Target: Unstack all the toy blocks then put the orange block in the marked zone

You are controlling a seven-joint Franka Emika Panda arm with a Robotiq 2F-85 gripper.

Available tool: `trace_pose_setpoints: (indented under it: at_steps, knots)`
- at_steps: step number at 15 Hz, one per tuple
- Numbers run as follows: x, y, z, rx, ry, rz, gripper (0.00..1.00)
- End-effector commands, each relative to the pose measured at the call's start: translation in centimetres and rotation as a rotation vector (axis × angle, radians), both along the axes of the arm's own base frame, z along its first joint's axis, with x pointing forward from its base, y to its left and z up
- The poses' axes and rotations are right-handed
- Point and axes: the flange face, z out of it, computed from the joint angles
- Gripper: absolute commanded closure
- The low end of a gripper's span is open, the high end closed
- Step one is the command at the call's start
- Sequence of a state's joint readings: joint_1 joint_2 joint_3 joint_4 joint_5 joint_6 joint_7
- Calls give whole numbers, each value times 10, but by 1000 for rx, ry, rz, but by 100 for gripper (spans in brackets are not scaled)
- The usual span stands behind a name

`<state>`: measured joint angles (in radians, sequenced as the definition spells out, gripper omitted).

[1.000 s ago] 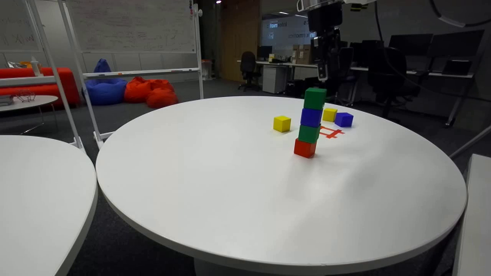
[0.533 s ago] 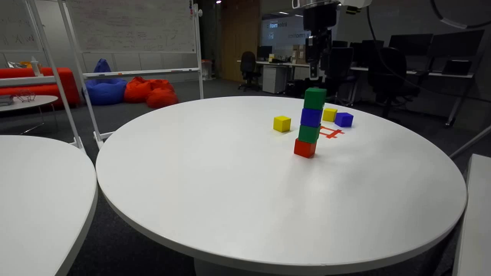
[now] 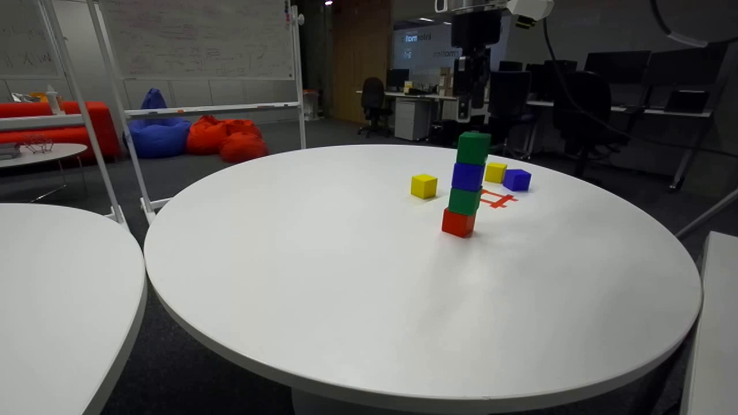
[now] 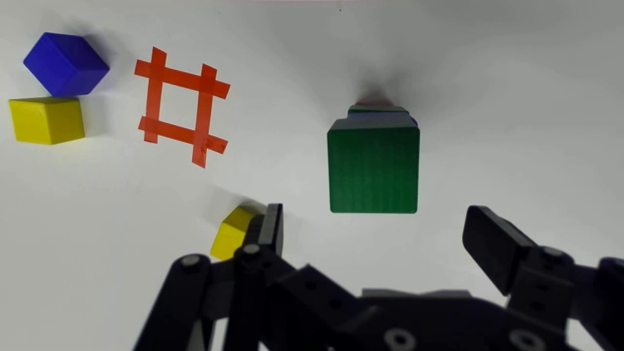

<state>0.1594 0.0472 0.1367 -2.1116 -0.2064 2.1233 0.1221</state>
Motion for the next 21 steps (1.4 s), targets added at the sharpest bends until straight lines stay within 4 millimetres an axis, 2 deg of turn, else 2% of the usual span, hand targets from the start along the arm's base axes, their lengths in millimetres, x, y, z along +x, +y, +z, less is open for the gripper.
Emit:
trace_pose_setpoints:
  at_steps: [1, 16, 21]
  knots:
    - [0, 1, 0, -1, 3, 1, 0]
    - [10, -10, -18, -3, 36, -59, 0]
    - [7, -8, -20, -4, 34, -41, 0]
